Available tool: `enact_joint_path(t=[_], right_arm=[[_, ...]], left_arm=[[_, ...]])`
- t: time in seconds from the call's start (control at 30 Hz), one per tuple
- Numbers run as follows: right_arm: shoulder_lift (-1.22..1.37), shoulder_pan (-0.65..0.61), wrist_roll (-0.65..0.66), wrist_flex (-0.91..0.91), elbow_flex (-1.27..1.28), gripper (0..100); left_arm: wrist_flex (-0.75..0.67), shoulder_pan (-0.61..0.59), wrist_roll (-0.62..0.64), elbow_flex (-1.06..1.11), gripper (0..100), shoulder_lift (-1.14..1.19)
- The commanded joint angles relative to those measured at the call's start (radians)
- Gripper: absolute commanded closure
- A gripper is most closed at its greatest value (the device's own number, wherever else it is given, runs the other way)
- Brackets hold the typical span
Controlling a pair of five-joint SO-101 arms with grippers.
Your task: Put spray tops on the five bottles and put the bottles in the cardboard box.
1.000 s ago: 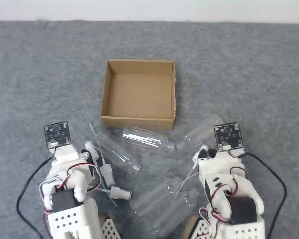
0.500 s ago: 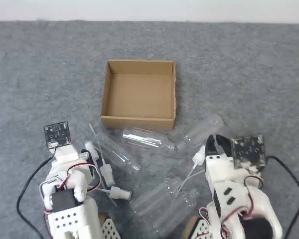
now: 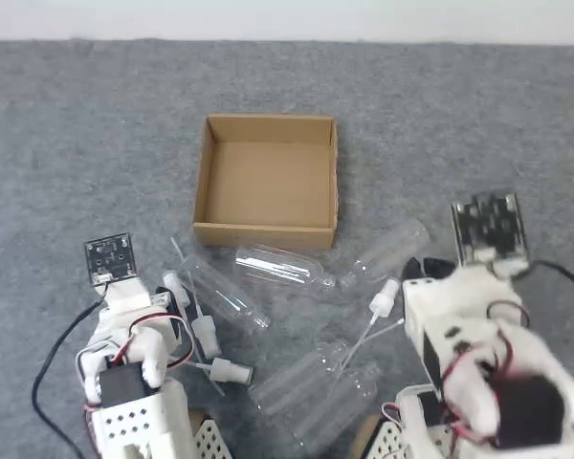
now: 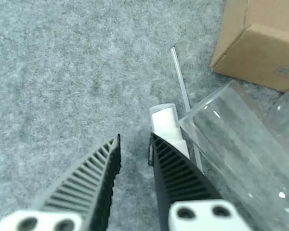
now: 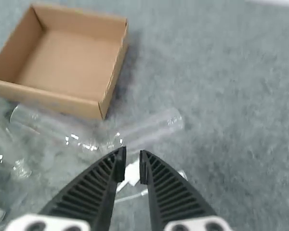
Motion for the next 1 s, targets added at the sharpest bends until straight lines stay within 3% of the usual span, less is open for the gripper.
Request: enact_joint_path(t=[0.0,0.3,0.97], right_arm=[[0.148,0.001,-0.003,0.056,-0.138,99.2],[0.41,0.001,0.006,0.151,-0.288,99.2],[0.73,0.001,0.629,0.14,-0.29,99.2]], left_arm=[[0.005,0.0,0.0,-0.025,91,-0.021],[0.005,0.0,0.0,-0.025,91,-0.021],[0.005,0.0,0.0,-0.025,91,-0.021]])
